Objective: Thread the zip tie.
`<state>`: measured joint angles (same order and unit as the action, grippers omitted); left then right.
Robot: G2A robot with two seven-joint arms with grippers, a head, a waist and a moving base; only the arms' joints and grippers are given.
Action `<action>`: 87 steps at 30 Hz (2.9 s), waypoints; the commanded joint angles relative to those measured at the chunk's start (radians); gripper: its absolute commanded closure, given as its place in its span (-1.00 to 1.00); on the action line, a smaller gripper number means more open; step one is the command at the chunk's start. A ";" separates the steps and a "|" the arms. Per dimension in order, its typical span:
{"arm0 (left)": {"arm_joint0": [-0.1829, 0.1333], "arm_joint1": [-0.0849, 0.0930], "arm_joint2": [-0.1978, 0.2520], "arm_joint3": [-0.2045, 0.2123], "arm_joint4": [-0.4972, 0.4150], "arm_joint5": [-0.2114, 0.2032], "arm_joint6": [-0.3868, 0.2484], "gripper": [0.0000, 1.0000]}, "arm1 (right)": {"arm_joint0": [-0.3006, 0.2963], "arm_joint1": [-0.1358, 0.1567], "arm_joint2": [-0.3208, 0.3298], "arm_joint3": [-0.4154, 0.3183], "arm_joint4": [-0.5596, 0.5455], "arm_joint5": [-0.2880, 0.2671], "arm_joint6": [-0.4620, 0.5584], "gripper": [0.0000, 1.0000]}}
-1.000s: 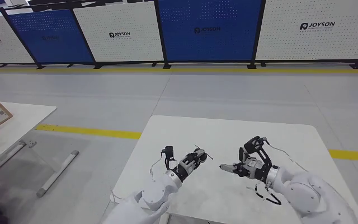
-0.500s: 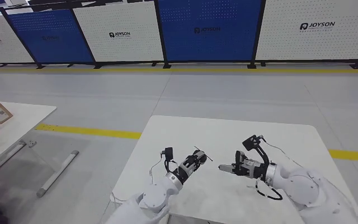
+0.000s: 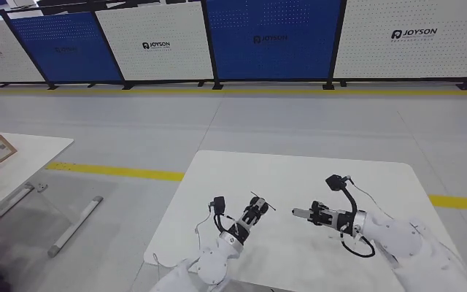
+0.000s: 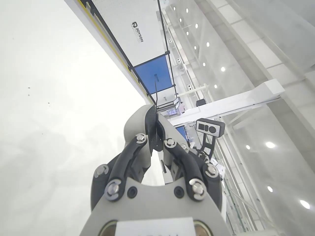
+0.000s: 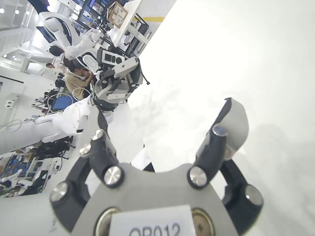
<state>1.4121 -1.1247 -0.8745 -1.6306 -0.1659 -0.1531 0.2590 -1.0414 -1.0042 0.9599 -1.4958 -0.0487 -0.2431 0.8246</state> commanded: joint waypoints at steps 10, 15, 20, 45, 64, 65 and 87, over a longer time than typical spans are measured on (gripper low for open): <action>-0.005 0.001 -0.006 -0.009 -0.008 0.052 -0.132 1.00 | 0.000 0.000 0.000 0.000 0.000 0.000 0.000 -1.00; 0.005 -0.002 -0.009 -0.029 -0.055 0.050 -0.142 1.00 | 0.000 0.000 0.000 0.000 0.000 0.000 0.000 -1.00; 0.005 -0.002 -0.009 -0.029 -0.055 0.050 -0.142 1.00 | 0.000 0.000 0.000 0.000 0.000 0.000 0.000 -1.00; 0.067 0.004 -0.125 -0.141 -0.090 0.045 -0.129 1.00 | 0.000 0.000 0.000 0.000 0.000 0.000 0.000 -1.00; 0.055 -0.015 -0.099 -0.104 -0.153 0.026 -0.164 1.00 | 0.018 -0.015 -0.010 0.072 0.156 -0.097 0.094 -1.00; 0.055 -0.015 -0.099 -0.104 -0.153 0.026 -0.164 1.00 | 0.018 -0.015 -0.010 0.072 0.156 -0.097 0.094 -1.00; 0.047 -0.038 -0.075 -0.101 -0.088 0.020 -0.076 1.00 | 0.004 -0.015 0.002 0.052 0.111 -0.048 0.049 -1.00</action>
<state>1.4601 -1.1617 -0.9480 -1.7301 -0.2515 -0.1359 0.1850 -1.0374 -1.0193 0.9626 -1.4441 0.0615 -0.2903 0.8729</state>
